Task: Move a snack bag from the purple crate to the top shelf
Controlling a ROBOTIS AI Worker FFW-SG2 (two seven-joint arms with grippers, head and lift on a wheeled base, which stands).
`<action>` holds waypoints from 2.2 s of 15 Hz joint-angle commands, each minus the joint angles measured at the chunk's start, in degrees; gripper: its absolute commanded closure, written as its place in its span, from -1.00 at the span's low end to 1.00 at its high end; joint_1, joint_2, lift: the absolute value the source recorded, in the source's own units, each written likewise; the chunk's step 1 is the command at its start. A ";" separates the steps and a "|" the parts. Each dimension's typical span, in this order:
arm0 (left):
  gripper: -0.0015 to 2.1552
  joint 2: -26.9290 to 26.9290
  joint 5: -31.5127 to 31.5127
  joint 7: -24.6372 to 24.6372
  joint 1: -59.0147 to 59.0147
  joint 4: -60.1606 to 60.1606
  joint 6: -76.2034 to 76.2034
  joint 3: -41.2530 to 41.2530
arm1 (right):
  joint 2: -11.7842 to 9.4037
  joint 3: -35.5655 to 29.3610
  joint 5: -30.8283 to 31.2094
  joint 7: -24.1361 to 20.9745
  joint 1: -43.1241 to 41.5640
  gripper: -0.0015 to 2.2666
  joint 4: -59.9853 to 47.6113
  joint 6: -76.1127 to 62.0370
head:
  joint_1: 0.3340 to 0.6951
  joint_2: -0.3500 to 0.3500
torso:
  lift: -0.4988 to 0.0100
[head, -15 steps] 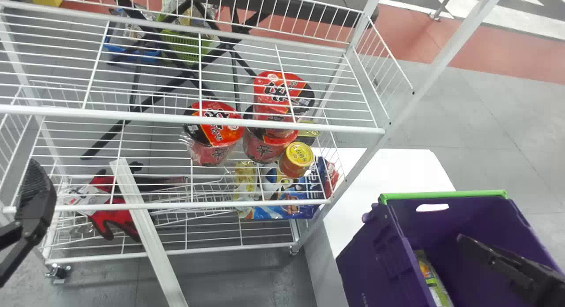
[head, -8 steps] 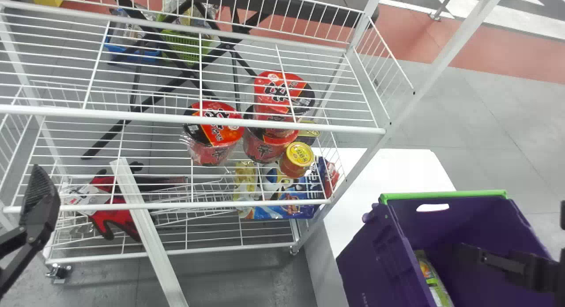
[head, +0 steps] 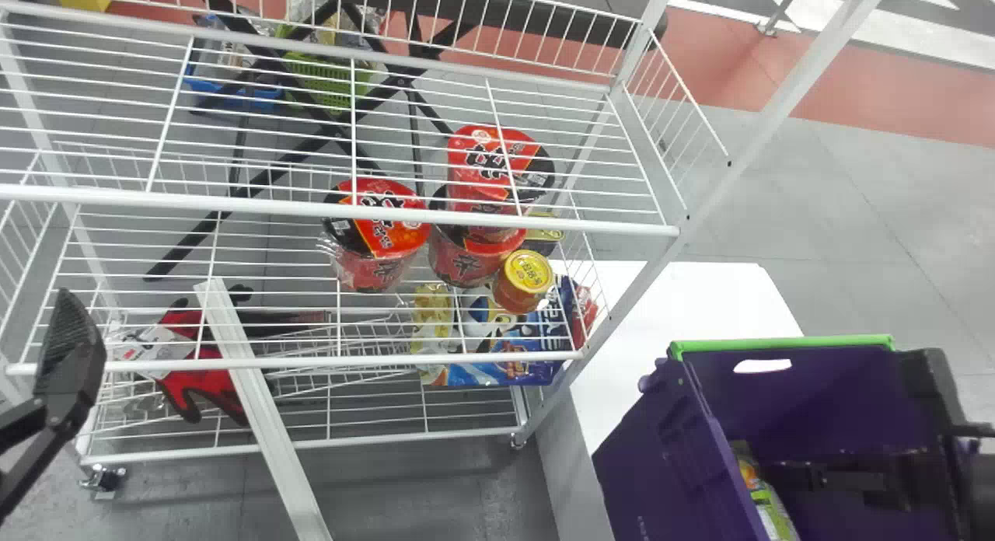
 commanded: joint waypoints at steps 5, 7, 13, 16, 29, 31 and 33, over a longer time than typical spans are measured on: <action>-0.88 0.09 -0.09 0.00 -0.08 -0.04 0.10 0.09 | -2.24 6.61 5.98 0.94 -1.87 -0.82 8.44 0.83 | 1.00 -1.00 | -0.84; -0.88 0.09 -0.09 -0.09 -0.08 0.23 -0.08 0.35 | -2.33 7.66 7.83 0.77 -3.10 -0.82 11.51 -0.75 | 1.00 -1.00 | -0.84; -0.88 0.18 0.97 -0.97 -0.61 0.75 -0.25 1.32 | -2.06 9.51 9.85 -2.75 -4.68 -0.82 18.98 -5.68 | 1.00 -1.00 | -0.84; -0.88 0.27 1.06 -1.05 -0.96 0.93 -0.08 1.32 | -1.27 9.69 9.76 -3.71 -5.03 -0.82 20.57 -6.91 | 1.00 -1.00 | -0.84; -0.88 0.53 0.97 -0.88 -0.52 0.84 -0.25 1.41 | 2.33 14.61 9.41 -11.01 -8.37 -0.82 23.99 -7.61 | 1.00 -1.00 | -0.84; -0.88 0.53 0.97 -0.88 -0.52 0.75 -0.25 1.41 | 2.42 15.14 9.67 -12.33 -8.46 -0.82 24.17 -6.73 | 1.00 -1.00 | -0.84; -0.88 0.53 0.97 -0.88 -0.52 0.84 -0.25 1.41 | 2.51 15.14 9.76 -13.56 -8.46 -0.82 24.61 -6.73 | 1.00 -1.00 | -0.84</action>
